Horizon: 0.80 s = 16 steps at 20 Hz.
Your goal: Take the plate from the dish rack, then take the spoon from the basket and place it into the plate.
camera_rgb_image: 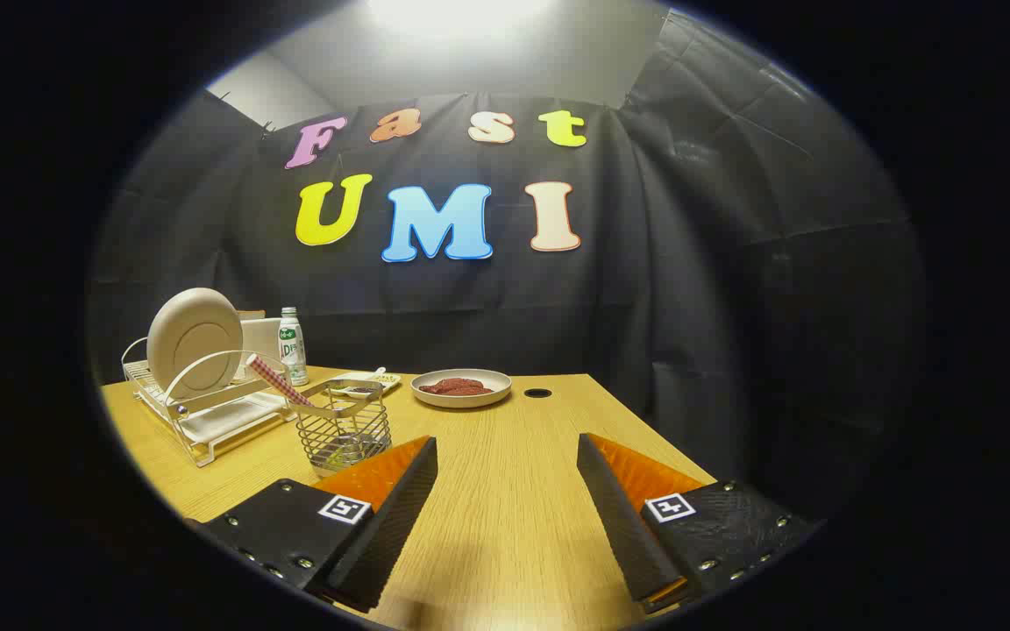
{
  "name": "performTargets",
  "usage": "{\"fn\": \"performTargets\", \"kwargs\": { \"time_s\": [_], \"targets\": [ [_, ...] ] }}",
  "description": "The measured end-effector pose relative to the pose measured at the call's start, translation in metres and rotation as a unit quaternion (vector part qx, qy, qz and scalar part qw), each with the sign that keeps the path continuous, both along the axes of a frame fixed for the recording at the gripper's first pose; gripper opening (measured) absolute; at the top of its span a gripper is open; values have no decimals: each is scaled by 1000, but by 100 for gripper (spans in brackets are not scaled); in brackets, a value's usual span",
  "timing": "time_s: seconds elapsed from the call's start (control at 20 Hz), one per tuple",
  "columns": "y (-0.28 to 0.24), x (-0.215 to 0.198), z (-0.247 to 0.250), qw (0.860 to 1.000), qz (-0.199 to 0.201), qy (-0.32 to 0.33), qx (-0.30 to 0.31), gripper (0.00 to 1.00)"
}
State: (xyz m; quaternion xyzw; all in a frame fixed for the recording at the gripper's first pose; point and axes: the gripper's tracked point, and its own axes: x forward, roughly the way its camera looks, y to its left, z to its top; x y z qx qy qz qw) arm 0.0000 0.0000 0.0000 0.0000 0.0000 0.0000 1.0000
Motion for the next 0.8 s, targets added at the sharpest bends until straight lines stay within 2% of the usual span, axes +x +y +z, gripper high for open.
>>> {"fn": "performTargets", "kwargs": {
  "time_s": [0.15, 0.3, 0.5, 0.65, 0.8],
  "targets": [
    [-2, 10, -1, 1000, -4, 1, 0, 98],
    [-2, 49, -8, 1000, -6, 25, 3, 98],
    [-1, 87, 10, 1000, -5, 4, 2, 98],
    [-5, 95, 41, 999, -26, -19, -3, 98],
    [-10, 80, 79, 997, -60, -36, -24, 98]
  ]
}}
